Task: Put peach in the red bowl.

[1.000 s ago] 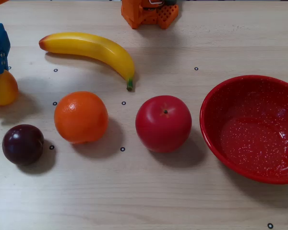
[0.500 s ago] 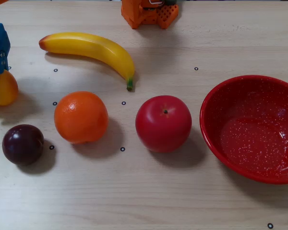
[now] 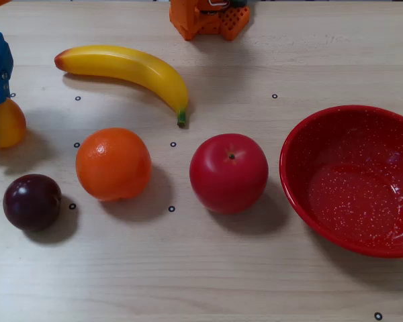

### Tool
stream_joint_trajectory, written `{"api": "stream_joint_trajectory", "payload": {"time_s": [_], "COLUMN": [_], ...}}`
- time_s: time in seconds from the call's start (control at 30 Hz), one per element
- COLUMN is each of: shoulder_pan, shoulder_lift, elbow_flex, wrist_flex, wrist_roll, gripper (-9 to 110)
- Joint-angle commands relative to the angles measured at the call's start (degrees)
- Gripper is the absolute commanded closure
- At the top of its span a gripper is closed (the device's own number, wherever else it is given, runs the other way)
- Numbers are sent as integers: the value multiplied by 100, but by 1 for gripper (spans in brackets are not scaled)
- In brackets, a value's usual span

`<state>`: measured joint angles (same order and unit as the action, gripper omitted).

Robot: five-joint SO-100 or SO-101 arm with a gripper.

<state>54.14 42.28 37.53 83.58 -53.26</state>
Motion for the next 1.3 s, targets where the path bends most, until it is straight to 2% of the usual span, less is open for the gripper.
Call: {"api": "stream_joint_trajectory", "payload": {"time_s": [0.0, 0.47, 1.27], "shoulder_pan": [-105, -149, -211], "shoulder_lift": [475, 1415, 4069], "elbow_flex": [-352, -88, 2013], "wrist_flex": [-167, -88, -281], "wrist_roll": [-202, 123, 773], "gripper": [102, 102, 102]}}
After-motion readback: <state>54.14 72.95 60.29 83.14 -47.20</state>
